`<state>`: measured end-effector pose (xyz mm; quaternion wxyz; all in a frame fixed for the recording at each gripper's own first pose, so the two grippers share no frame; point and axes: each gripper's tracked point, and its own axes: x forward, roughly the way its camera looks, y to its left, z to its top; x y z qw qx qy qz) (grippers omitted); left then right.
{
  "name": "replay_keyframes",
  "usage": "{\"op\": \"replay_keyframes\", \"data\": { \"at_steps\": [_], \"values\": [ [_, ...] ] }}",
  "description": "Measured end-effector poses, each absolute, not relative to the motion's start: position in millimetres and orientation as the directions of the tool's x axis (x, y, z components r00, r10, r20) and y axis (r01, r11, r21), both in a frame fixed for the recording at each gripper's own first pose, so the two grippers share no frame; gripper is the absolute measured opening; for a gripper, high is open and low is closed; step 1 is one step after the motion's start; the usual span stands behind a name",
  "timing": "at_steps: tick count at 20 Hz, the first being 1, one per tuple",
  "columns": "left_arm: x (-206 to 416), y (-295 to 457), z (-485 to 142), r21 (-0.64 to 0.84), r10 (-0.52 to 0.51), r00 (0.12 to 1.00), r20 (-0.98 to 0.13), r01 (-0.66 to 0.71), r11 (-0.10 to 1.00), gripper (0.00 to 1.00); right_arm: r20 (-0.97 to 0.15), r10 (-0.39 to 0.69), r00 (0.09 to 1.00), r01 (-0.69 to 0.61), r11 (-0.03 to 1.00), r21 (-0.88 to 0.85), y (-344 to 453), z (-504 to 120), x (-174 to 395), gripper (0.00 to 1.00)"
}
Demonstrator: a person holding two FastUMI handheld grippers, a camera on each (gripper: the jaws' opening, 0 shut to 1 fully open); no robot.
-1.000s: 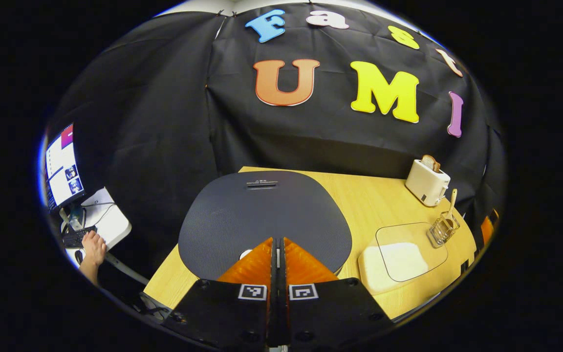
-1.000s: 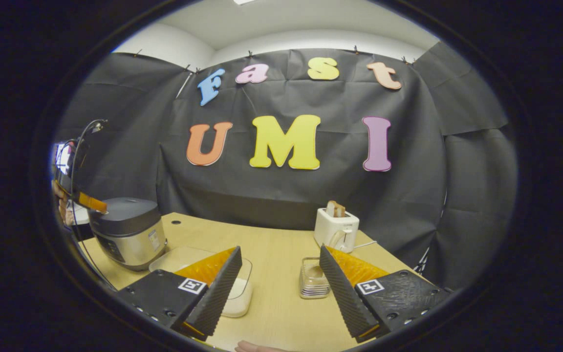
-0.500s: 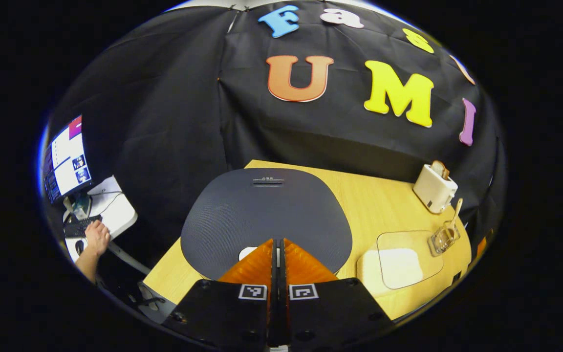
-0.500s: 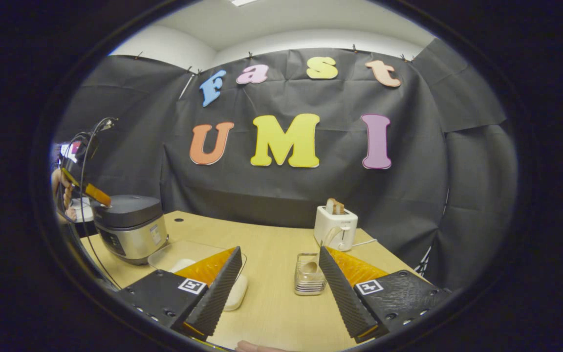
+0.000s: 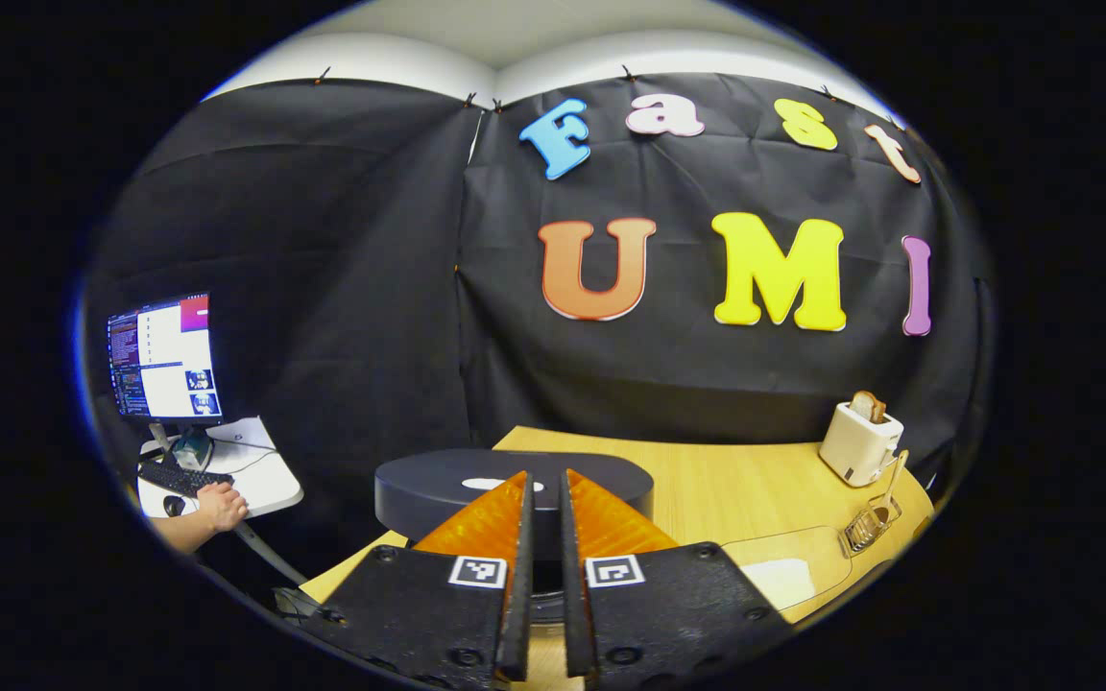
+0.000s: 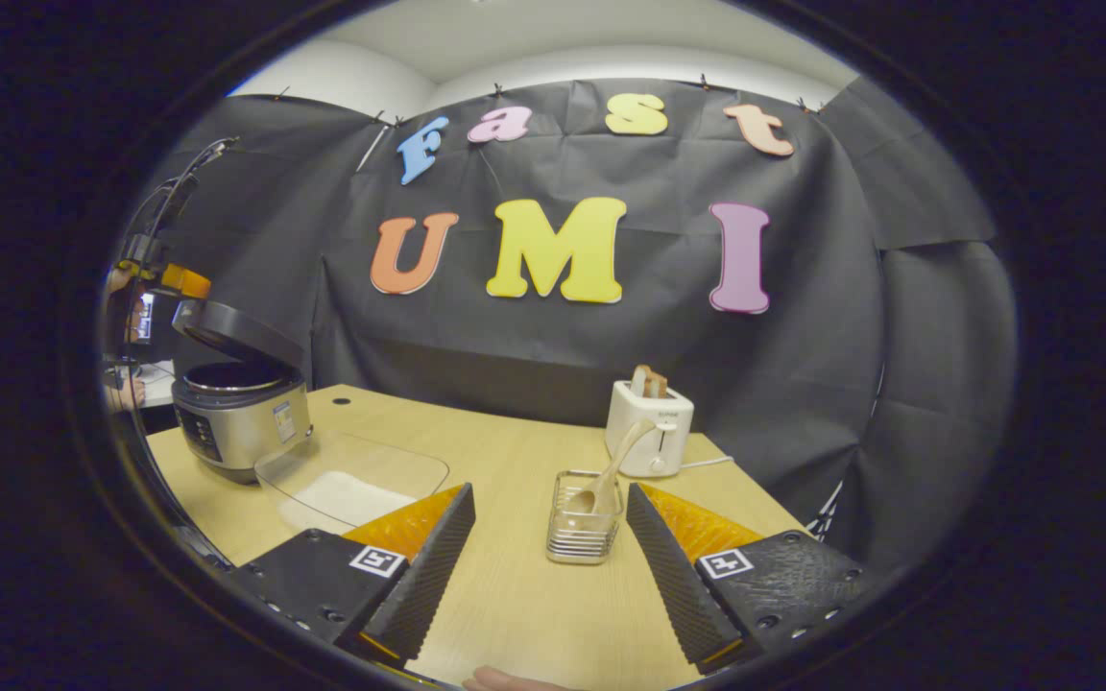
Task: Close the left gripper, press the button to open the rice cooker; take a wooden spoon from the chopstick holder with the right hand, scoop a spoonful of rice and pour it into the rice cooker, then put the wooden spoon back into the chopstick holder.
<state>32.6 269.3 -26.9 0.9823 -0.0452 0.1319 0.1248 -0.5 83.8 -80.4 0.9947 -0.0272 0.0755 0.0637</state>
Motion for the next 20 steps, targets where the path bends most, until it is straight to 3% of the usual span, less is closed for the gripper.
{"op": "replay_keyframes", "data": {
  "at_steps": [3, 5, 13, 20],
  "values": [
    [31.0, 243.6, -23.6, -0.085, 0.175, 0.958, -0.228, -0.199, 0.976, 0.67, -0.171, 0.106, 0.979, -0.109, 0.994, -0.005, 66.0, -81.6, 14.7, 0.95],
    [28.2, 240.4, -23.8, -0.043, 0.192, 0.962, -0.194, -0.204, 0.978, 1.0, -0.179, 0.099, 0.979, -0.097, 0.995, 0.018, 56.1, -85.3, 26.2, 0.95],
    [14.1, 199.2, -57.2, -0.018, 0.157, 0.97, -0.183, -0.163, 0.986, 0.98, -0.23, 0.064, 0.971, -0.055, 0.998, 0.045, 28.1, -90.1, 101.3, 0.96],
    [4.5, 179.1, -95.3, -0.004, 0.165, 0.969, -0.185, -0.168, 0.986, 0.98, -0.322, 0.153, 0.934, -0.113, 0.984, 0.139, 31.4, -103.6, 182.4, 0.94]
  ]
}}
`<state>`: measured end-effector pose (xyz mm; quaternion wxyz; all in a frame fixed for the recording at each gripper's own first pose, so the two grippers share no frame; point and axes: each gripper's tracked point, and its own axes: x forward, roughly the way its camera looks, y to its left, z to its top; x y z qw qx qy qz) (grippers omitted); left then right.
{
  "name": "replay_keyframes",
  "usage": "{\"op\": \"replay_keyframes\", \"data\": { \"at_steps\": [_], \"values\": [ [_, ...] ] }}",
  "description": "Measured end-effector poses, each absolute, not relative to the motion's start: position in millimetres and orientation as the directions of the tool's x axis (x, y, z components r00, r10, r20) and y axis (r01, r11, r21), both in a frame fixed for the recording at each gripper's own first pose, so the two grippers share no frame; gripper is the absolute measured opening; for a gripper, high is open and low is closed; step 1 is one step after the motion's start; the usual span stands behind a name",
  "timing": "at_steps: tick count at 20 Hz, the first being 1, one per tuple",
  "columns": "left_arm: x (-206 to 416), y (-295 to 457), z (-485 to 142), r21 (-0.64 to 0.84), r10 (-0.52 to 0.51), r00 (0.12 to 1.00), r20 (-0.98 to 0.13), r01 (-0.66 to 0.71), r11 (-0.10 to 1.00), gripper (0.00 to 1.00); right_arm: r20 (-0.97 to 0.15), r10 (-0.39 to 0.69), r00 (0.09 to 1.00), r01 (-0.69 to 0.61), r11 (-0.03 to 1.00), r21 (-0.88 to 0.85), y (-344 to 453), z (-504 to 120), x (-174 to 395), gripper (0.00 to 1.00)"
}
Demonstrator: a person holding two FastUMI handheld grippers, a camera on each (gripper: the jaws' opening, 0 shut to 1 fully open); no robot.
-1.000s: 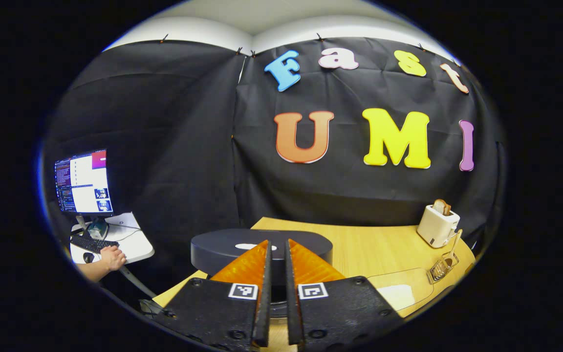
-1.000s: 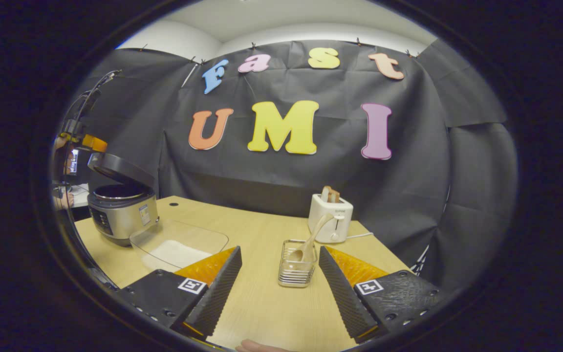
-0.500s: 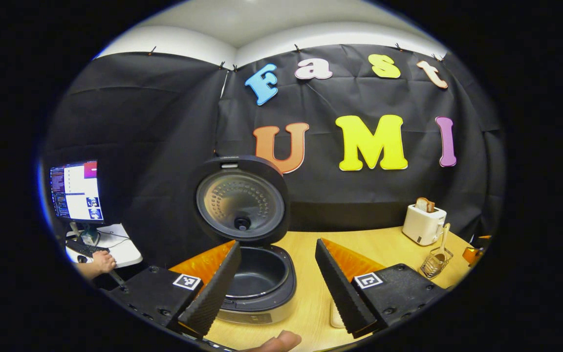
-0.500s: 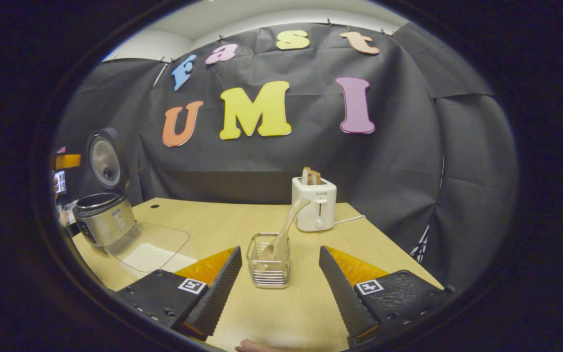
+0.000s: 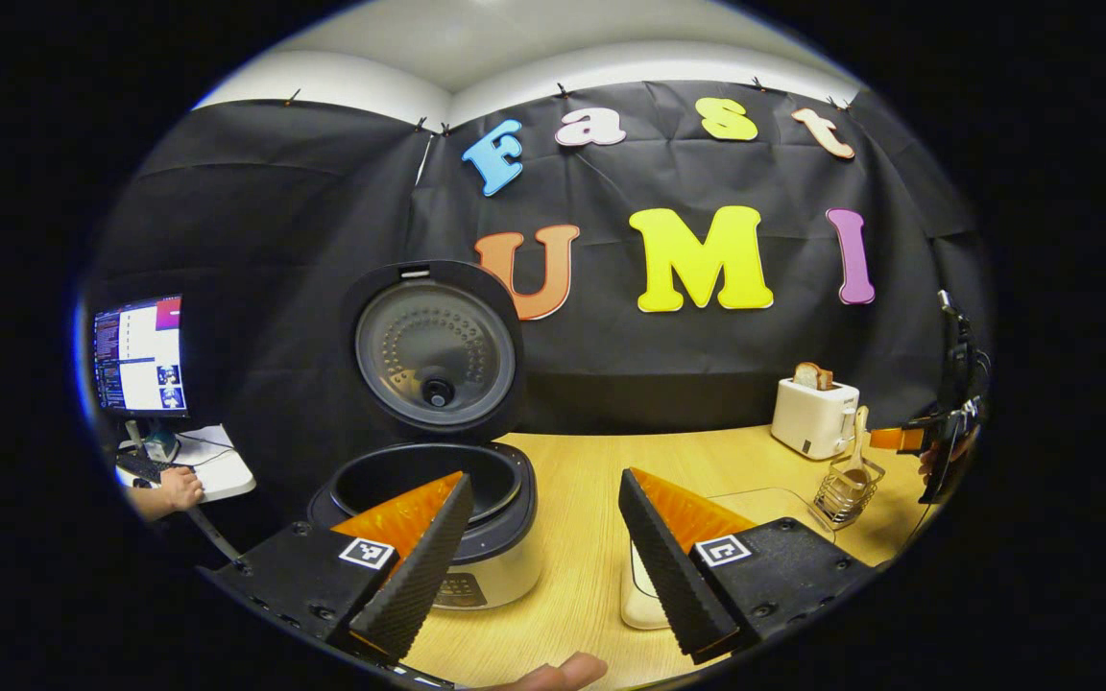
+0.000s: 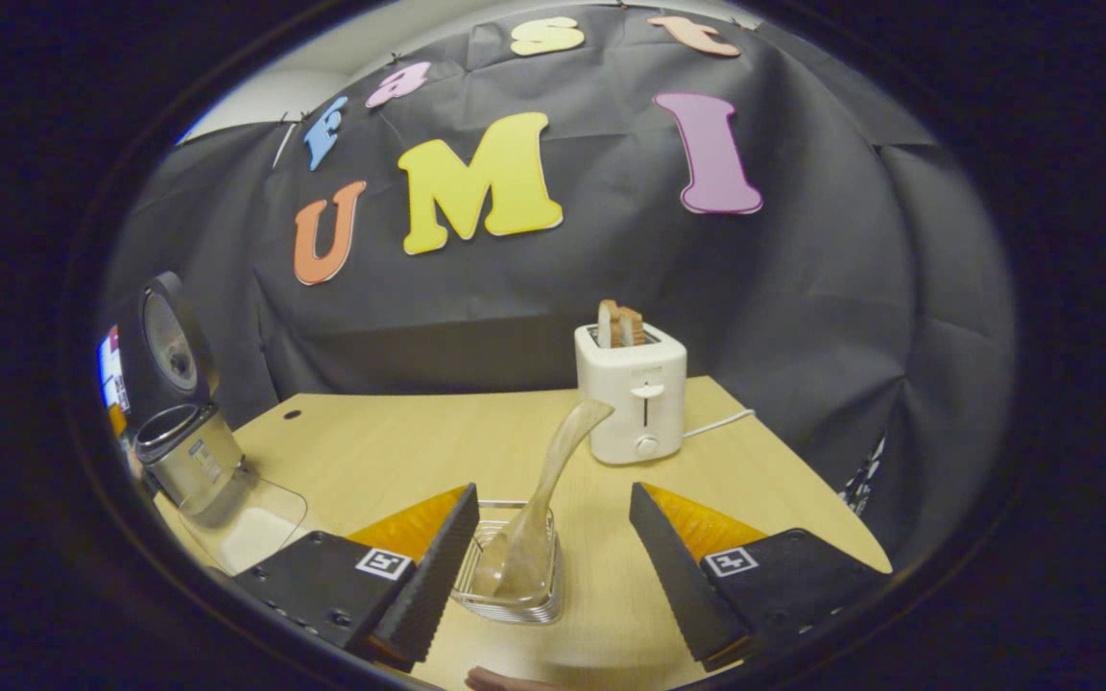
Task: Close the left gripper, press the button to open the rice cooker; take a wooden spoon from the chopstick holder with the right hand, scoop a spoonful of rice and pour it into the rice cooker, then put the wooden spoon back into the chopstick holder.
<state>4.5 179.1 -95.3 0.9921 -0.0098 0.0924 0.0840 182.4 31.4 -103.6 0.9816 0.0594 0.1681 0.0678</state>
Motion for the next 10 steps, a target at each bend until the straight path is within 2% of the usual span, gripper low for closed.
{"op": "replay_keyframes", "data": {
  "at_steps": [3, 4, 7, 9, 10],
  "values": [
    [3.6, 180.1, -112.8, 0.017, 0.182, 0.962, -0.206, -0.182, 0.983, 0.98, -0.356, 0.148, 0.923, -0.112, 0.986, 0.12, 28.8, -115.5, 213.6, 0.92],
    [2.1, 181.1, -118.3, 0.016, 0.187, 0.958, -0.218, -0.188, 0.982, 0.98, -0.379, 0.148, 0.914, -0.113, 0.987, 0.112, 30.1, -122.3, 221.9, 0.96],
    [-2.6, 188.2, -128.3, -0.009, 0.207, 0.95, -0.235, -0.215, 0.977, 0.98, -0.433, 0.183, 0.883, -0.141, 0.982, 0.127, 39.0, -132.3, 240.5, 0.96],
    [-6.1, 194.0, -136.1, -0.039, 0.218, 0.944, -0.249, -0.234, 0.971, 0.98, -0.461, 0.161, 0.873, -0.122, 0.986, 0.114, 35.6, -135.1, 255.5, 0.95],
    [-7.5, 196.3, -140.9, -0.058, 0.219, 0.941, -0.259, -0.241, 0.969, 0.98, -0.475, 0.152, 0.867, -0.114, 0.988, 0.108, 34.7, -135.0, 259.3, 0.89]
  ]
}}
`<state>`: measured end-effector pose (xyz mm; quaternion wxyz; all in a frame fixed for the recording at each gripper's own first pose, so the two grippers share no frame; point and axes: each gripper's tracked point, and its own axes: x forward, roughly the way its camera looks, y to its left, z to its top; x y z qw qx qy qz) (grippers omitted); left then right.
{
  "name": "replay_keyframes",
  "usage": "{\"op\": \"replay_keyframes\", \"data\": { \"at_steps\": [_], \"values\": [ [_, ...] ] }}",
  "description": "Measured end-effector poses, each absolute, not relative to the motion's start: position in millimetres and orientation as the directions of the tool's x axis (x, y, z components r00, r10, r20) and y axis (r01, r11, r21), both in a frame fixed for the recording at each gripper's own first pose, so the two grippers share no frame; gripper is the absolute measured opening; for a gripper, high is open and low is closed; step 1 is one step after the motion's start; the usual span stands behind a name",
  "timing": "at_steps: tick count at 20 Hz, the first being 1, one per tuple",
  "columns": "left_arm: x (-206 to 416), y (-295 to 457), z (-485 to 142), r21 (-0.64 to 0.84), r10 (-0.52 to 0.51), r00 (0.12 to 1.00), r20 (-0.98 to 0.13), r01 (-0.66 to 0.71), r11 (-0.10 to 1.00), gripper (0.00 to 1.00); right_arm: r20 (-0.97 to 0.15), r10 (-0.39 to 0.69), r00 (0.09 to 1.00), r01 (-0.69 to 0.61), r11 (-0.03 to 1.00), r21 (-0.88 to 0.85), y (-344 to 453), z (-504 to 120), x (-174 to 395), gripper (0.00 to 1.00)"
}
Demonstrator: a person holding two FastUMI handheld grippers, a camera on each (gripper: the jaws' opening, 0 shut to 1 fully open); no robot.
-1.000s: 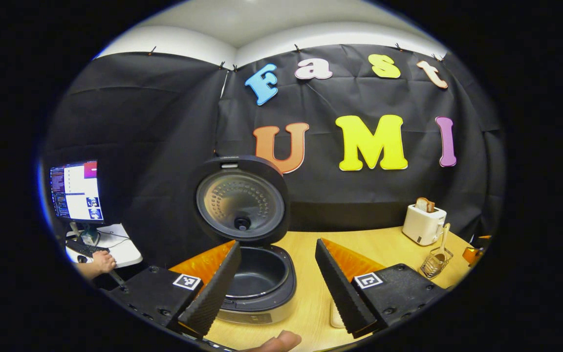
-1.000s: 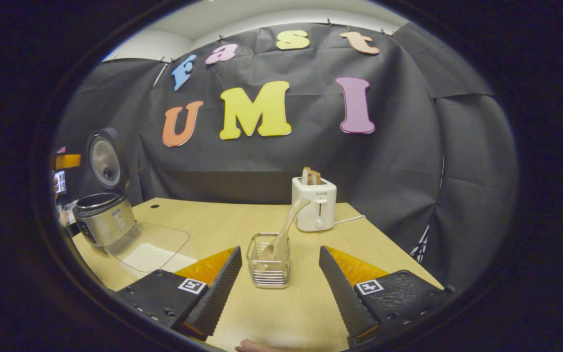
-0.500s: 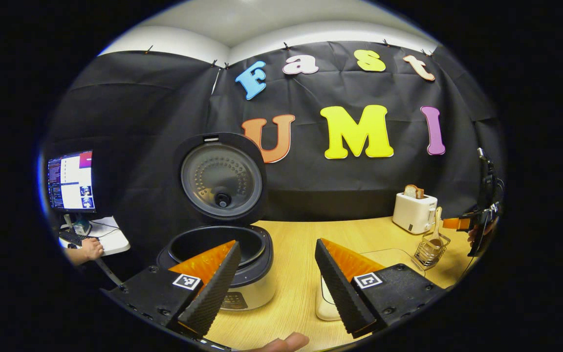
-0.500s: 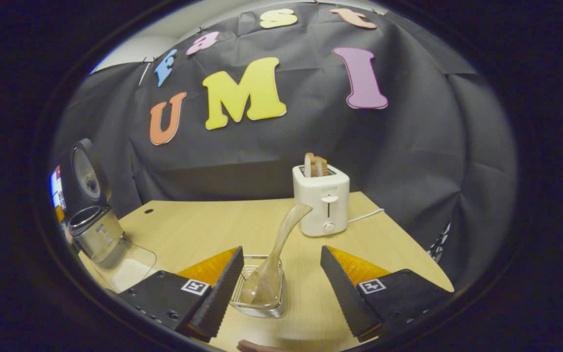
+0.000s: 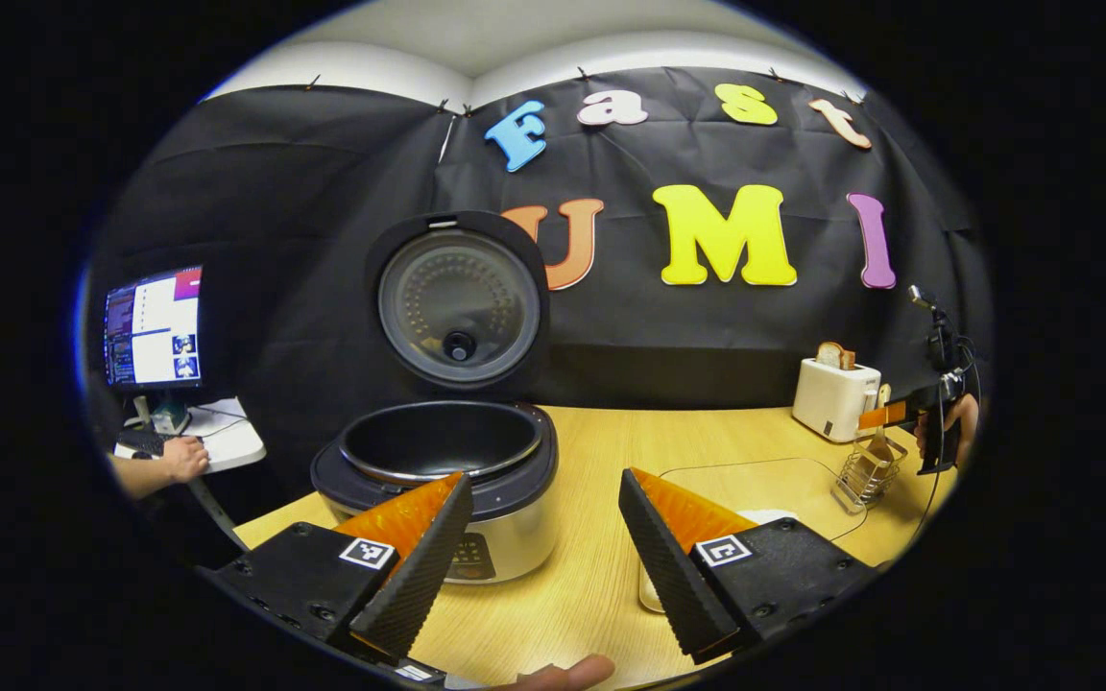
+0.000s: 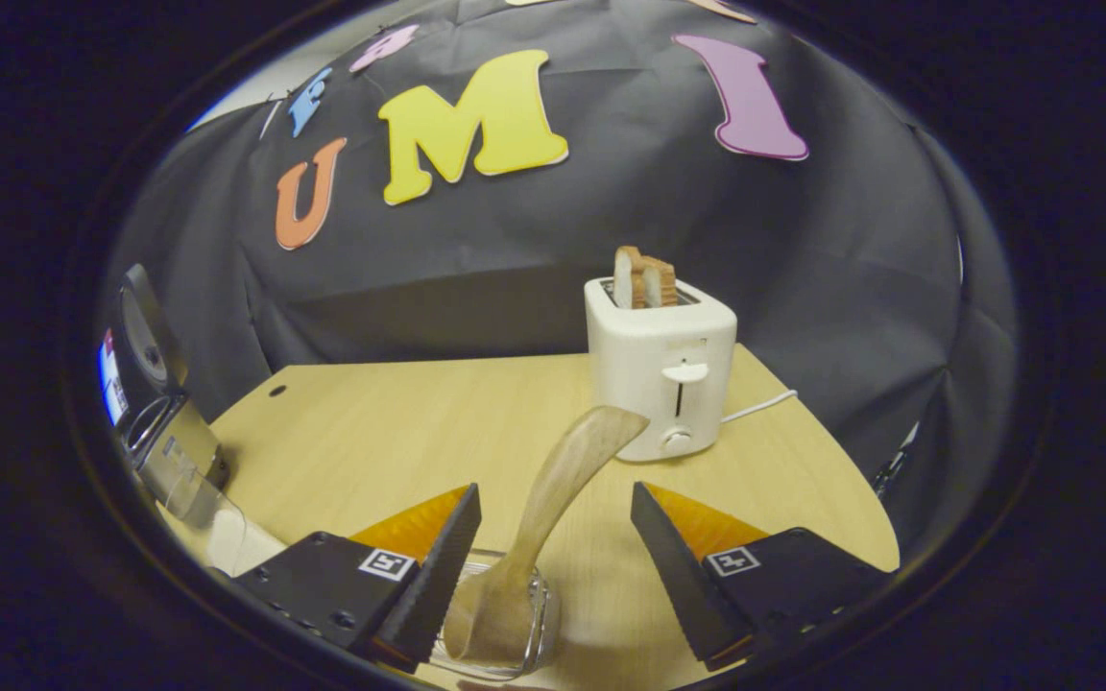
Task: Close the left gripper, press the button to open the rice cooker; take a wooden spoon from the chopstick holder with the right hand, scoop a spoonful of rice and pour it into the rice cooker, then put the wooden spoon back into the chopstick holder.
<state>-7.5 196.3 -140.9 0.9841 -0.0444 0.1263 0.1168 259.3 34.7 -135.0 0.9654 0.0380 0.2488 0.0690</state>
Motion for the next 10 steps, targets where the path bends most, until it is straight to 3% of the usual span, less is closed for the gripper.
{"op": "replay_keyframes", "data": {
  "at_steps": [2, 3, 6, 7, 9, 10],
  "values": [
    [-8.4, 198.0, -146.6, -0.106, 0.219, 0.938, -0.268, -0.254, 0.961, 1.0, -0.492, 0.151, 0.858, -0.106, 0.987, 0.117, 37.3, -131.8, 265.2, 0.84],
    [-7.3, 197.9, -149.2, -0.129, 0.21, 0.939, -0.272, -0.252, 0.959, 1.0, -0.506, 0.12, 0.854, -0.076, 0.991, 0.108, 33.2, -133.6, 267.6, 0.7],
    [-6.8, 189.0, -151.0, -0.148, 0.165, 0.949, -0.269, -0.21, 0.966, 0.98, -0.508, 0.113, 0.854, -0.062, 0.991, 0.116, 37.8, -131.3, 267.6, 0.47],
    [-7.2, 189.4, -148.2, -0.137, 0.161, 0.953, -0.255, -0.201, 0.97, 0.98, -0.505, 0.101, 0.857, -0.052, 0.992, 0.112, 37.5, -128.5, 264.0, 0.27],
    [-7.5, 186.9, -138.4, -0.111, 0.149, 0.963, -0.224, -0.177, 0.978, 0.98, -0.491, 0.114, 0.864, -0.052, 0.989, 0.138, 40.7, -122.3, 256.7, 0.27],
    [-8.8, 182.6, -132.3, -0.099, 0.135, 0.968, -0.21, -0.159, 0.982, 0.98, -0.481, 0.122, 0.868, -0.052, 0.986, 0.158, 41.3, -117.7, 251.5, 0.23]
  ]
}}
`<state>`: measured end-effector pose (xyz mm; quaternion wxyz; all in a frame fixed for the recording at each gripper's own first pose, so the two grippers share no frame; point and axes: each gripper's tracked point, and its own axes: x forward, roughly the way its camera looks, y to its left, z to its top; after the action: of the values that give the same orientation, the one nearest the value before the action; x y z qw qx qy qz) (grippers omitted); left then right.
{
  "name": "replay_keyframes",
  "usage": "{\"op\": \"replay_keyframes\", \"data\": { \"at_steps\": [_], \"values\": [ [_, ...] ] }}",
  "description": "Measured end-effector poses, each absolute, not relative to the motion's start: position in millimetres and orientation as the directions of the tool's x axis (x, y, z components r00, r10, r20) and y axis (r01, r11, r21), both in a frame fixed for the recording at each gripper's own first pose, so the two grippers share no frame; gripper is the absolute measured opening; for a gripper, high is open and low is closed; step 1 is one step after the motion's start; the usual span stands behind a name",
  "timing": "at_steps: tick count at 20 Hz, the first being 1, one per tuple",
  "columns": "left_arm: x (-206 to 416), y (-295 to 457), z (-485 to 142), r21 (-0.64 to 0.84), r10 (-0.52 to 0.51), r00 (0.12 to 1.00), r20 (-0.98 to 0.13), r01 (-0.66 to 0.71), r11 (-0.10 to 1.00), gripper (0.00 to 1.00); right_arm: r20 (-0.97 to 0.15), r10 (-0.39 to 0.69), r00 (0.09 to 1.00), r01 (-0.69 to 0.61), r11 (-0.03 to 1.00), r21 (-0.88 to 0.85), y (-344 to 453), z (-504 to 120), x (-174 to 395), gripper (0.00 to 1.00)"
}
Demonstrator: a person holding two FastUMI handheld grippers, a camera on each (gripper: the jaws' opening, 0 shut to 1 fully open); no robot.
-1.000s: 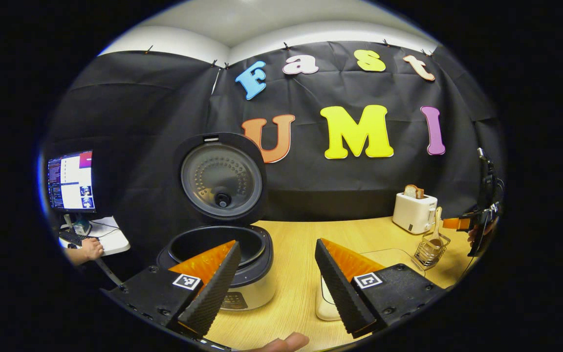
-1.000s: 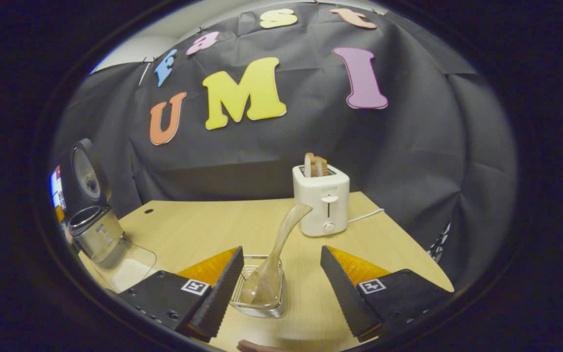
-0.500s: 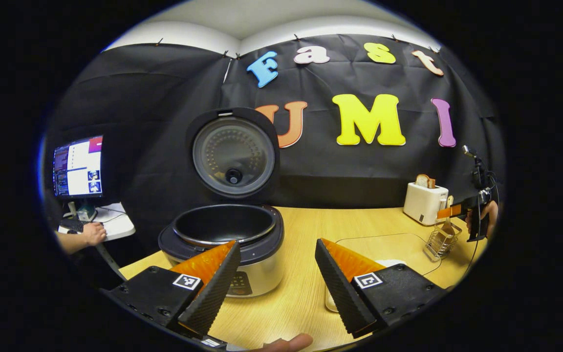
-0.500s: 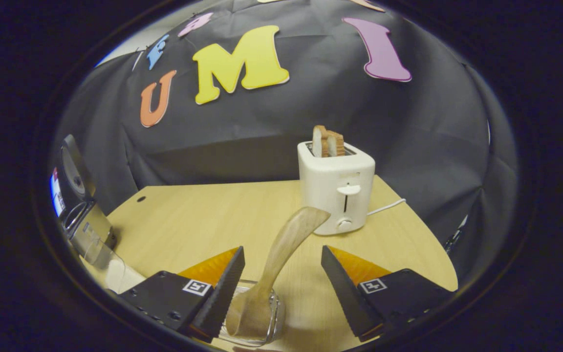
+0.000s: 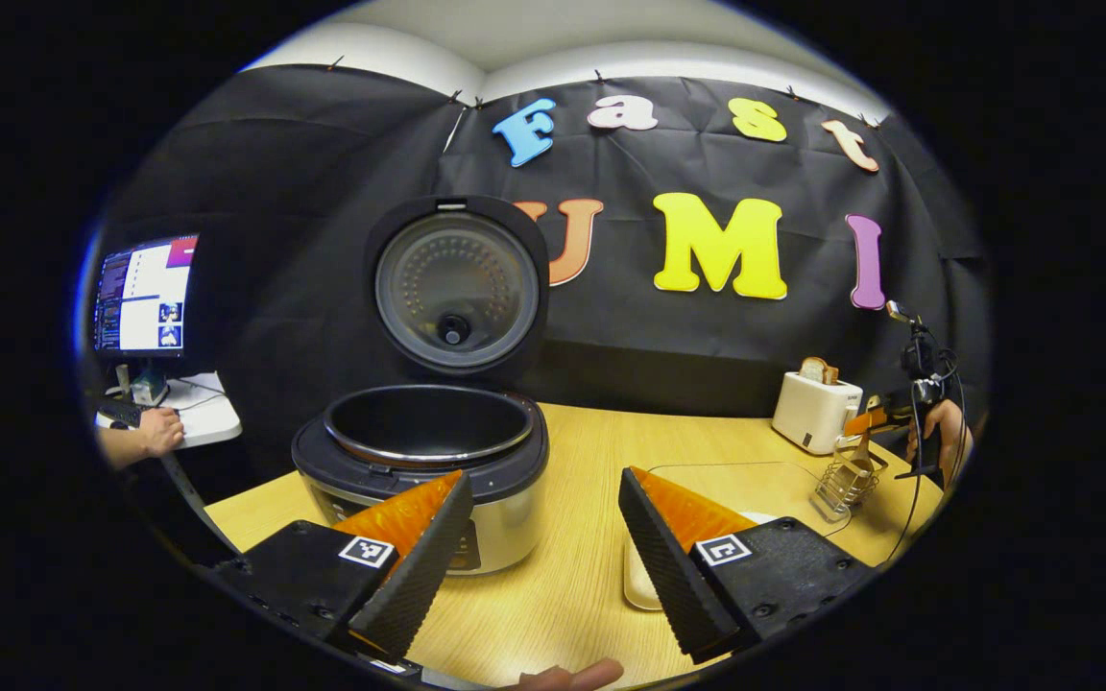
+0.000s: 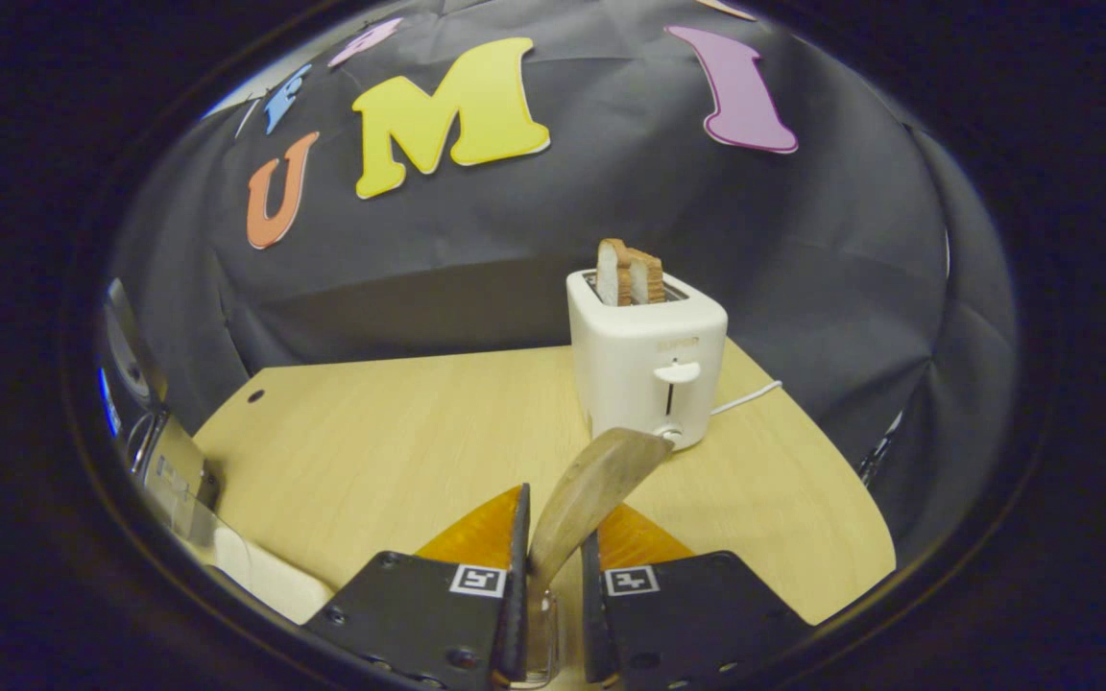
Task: Close the left gripper, press the button to open the rice cooker; take a wooden spoon from the chopstick holder with the right hand, scoop a spoonful of rice and pour it into the rice cooker, then put the wooden spoon back into the chopstick holder.
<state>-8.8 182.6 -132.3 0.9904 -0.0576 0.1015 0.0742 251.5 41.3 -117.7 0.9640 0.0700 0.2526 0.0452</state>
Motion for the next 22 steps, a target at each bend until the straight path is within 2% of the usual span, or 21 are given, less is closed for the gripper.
{"op": "replay_keyframes", "data": {
  "at_steps": [4, 5, 8, 14, 17, 22],
  "values": [
    [-12.9, 175.6, -99.0, -0.02, 0.115, 0.983, -0.142, -0.119, 0.993, 0.98, -0.454, 0.144, 0.879, -0.043, 0.973, 0.226, 46.9, -97.9, 227.5, 0.16],
    [-13.5, 173.0, -93.6, -0.001, 0.109, 0.984, -0.138, -0.111, 0.994, 0.98, -0.454, 0.137, 0.88, -0.027, 0.97, 0.241, 48.4, -97.2, 224.8, 0.09],
    [-18.2, 165.1, -77.6, 0.005, 0.094, 0.99, -0.108, -0.094, 0.996, 0.97, -0.444, 0.101, 0.89, 0.001, 0.975, 0.223, 44.8, -91.3, 211.8, 0.09],
    [-28.9, 178.0, -85.1, -0.026, 0.108, 0.982, -0.156, -0.114, 0.993, 0.98, -0.386, 0.053, 0.921, 0.026, 0.98, 0.197, 46.8, -55.9, 196.3, 0.08],
    [-33.9, 179.0, -83.8, -0.051, 0.056, 0.985, -0.162, -0.065, 0.997, 0.97, -0.375, 0.036, 0.926, 0.038, 0.981, 0.189, 46.3, -40.4, 190.6, 0.08],
    [-46.0, 209.3, -78.3, -0.082, 0.08, 0.985, -0.15, -0.094, 0.992, 0.98, -0.351, 0.038, 0.936, 0.047, 0.972, 0.229, 50.4, -16.1, 175.1, 0.07]
  ]
}}
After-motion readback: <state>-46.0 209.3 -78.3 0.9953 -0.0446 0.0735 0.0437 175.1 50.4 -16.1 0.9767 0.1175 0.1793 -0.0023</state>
